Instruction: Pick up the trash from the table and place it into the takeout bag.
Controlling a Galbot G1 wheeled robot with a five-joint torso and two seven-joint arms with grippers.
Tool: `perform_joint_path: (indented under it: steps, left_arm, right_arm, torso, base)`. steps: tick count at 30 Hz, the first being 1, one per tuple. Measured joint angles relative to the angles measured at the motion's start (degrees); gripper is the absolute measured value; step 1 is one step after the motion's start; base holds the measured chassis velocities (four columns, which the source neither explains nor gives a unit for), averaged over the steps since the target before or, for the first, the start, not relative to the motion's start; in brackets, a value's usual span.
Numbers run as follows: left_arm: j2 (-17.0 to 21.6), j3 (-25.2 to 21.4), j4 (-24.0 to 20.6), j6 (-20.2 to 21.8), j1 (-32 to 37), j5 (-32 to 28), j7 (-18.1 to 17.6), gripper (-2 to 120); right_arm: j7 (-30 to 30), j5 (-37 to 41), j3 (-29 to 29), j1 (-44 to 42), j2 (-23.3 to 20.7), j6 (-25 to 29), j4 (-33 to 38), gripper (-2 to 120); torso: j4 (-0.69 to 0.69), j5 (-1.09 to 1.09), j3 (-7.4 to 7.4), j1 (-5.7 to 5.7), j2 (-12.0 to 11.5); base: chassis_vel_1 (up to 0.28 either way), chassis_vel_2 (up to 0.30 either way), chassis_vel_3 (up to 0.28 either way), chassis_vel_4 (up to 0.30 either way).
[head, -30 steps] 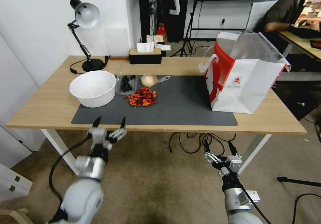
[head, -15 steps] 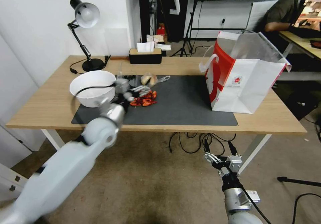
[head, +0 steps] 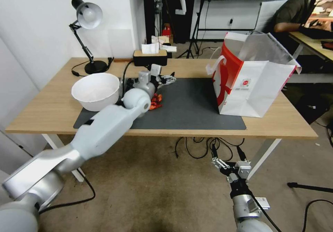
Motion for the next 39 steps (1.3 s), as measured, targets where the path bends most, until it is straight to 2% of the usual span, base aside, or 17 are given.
perform_joint_path:
  steps: [3,9,21,28,39]
  left_arm:
    - [-1.3,0.3,2.1,2.9,-0.8,-0.1,-1.3,100]
    - [-3.3,0.2,5.0,5.0,-1.7,-1.4,-3.5,100]
    - [-7.2,-0.3,11.5,6.4,-3.1,-2.6,-5.5,100]
    - [-7.4,-0.2,12.5,6.5,-3.1,-2.2,-5.8,100]
    - [-7.7,0.6,12.5,8.1,-2.7,-2.3,-8.2,100]
  right_arm:
    - [0.0,0.0,0.0,0.0,0.0,0.0,0.0,100]
    - [0.0,0.0,0.0,0.0,0.0,0.0,0.0,100]
    - [0.0,0.0,0.0,0.0,0.0,0.0,0.0,100]
    - [0.0,0.0,0.0,0.0,0.0,0.0,0.0,100]
    - [0.0,0.0,0.0,0.0,0.0,0.0,0.0,100]
  torso:
    - [0.00,0.00,-0.01,0.00,0.0]
    - [0.00,-0.01,0.00,-0.01,0.0]
    - [-0.01,-0.01,-0.01,0.00,0.0]
    - [-0.01,0.00,-0.01,-0.01,0.0]
    - [-0.01,-0.01,-0.01,-0.01,0.0]
  base:
    - [0.000,0.000,0.000,0.000]
    - [0.000,0.000,0.000,0.000]
    - [0.000,0.000,0.000,0.000]
    - [0.000,0.000,0.000,0.000]
    - [0.000,0.000,0.000,0.000]
